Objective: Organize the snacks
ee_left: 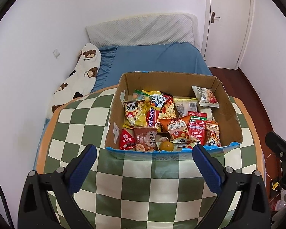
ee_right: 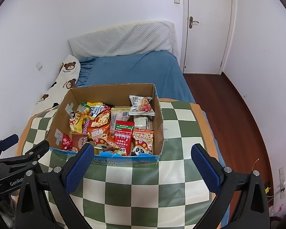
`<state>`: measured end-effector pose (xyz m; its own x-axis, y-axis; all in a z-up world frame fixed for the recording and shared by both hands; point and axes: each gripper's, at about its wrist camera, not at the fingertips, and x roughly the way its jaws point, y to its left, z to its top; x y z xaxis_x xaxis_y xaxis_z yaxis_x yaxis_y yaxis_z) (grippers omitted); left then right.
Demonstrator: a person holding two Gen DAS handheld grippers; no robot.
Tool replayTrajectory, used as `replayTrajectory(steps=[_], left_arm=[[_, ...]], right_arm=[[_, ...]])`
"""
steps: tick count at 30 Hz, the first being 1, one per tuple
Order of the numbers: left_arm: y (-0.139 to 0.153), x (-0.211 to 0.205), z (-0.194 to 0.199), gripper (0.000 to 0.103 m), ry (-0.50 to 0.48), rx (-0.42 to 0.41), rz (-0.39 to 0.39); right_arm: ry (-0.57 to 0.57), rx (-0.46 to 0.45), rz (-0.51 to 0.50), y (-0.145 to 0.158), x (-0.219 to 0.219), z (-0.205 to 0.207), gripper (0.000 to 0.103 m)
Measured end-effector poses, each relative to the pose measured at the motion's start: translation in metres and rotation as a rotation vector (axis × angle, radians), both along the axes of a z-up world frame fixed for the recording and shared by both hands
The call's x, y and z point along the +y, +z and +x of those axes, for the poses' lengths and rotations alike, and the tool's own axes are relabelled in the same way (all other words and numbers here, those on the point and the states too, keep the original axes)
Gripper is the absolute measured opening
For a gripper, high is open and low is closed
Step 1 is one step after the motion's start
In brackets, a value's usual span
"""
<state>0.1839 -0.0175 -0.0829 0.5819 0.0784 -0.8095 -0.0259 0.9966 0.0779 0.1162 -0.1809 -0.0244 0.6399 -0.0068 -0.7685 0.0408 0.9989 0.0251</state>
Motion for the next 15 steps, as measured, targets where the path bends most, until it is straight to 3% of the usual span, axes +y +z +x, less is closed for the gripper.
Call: replayTrajectory(steps=[15], left_arm=[[0.0001, -0.0006, -0.0032, 0.103, -0.009, 0.002, -0.013]], right_arm=[[0.001, 0.024, -0.008, -0.0092, -0.0004, 0.0018, 0.103]])
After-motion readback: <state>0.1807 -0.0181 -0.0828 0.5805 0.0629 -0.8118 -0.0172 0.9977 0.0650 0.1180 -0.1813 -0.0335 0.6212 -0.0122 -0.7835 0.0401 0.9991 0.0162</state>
